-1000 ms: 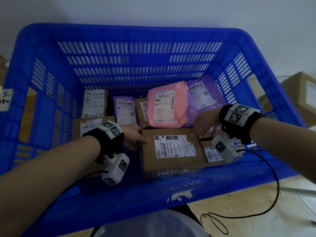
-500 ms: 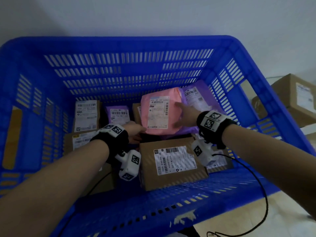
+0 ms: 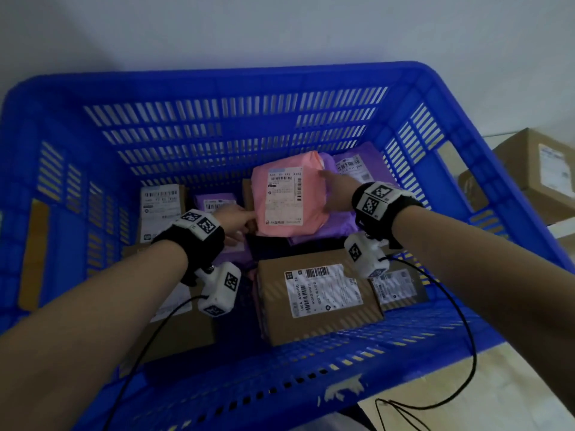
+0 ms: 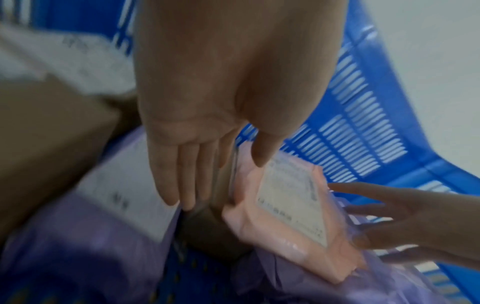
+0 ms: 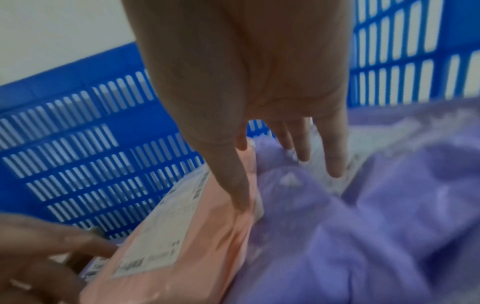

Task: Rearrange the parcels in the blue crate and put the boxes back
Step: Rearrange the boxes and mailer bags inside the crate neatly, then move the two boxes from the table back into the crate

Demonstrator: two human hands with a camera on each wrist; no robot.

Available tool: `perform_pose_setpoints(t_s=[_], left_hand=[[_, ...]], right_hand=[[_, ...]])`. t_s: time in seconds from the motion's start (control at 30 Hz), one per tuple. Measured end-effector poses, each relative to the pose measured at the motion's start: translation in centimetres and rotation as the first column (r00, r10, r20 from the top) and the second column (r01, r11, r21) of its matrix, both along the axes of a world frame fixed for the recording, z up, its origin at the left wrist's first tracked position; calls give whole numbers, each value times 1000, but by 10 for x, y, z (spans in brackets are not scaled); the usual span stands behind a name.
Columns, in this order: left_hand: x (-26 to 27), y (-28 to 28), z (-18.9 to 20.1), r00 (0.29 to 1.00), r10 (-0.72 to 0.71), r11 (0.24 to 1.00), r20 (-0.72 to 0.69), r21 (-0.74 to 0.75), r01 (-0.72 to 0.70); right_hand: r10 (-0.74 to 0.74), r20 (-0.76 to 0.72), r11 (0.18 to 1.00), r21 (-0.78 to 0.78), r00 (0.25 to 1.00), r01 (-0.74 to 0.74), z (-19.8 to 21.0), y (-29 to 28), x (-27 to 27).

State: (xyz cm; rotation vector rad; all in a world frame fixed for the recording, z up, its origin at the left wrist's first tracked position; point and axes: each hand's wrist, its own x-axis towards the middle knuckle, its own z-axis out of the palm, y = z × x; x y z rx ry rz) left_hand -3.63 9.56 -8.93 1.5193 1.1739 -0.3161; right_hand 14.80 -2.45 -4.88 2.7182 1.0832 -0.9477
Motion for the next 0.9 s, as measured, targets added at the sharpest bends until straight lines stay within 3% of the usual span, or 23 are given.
perform_pose_setpoints(t_s=[0.17,0.27,0.4,0.5,0.63,0.77,0.9], left_hand=[[11,13,43,971,-227,941,72,272,200],[33,18,74,910,-413,811,47,473,344],[67,12,112,802,-589,564,-95,662,493],[96,-2,144,742,-657,416,-133,757,504],[139,-28,184,708,-694,306,-131,837,455],[188,-70,218,677,-725,232,-125,881,411],[244,-126,238,654,-753,233,-80,896,379]], right_hand=[[32,74,996,79,997,-38,32,-8,3],[20,135,989,145,991,-40,54,-17,9],[8,182,969,241,983,-52,88,-29,17],[6,236,954,289,972,-76,121,-46,30],[-17,334,945,312,942,-93,167,-80,60],[-108,361,927,373,926,-37,199,-132,102],[-189,368,917,398,910,29,210,-188,148]])
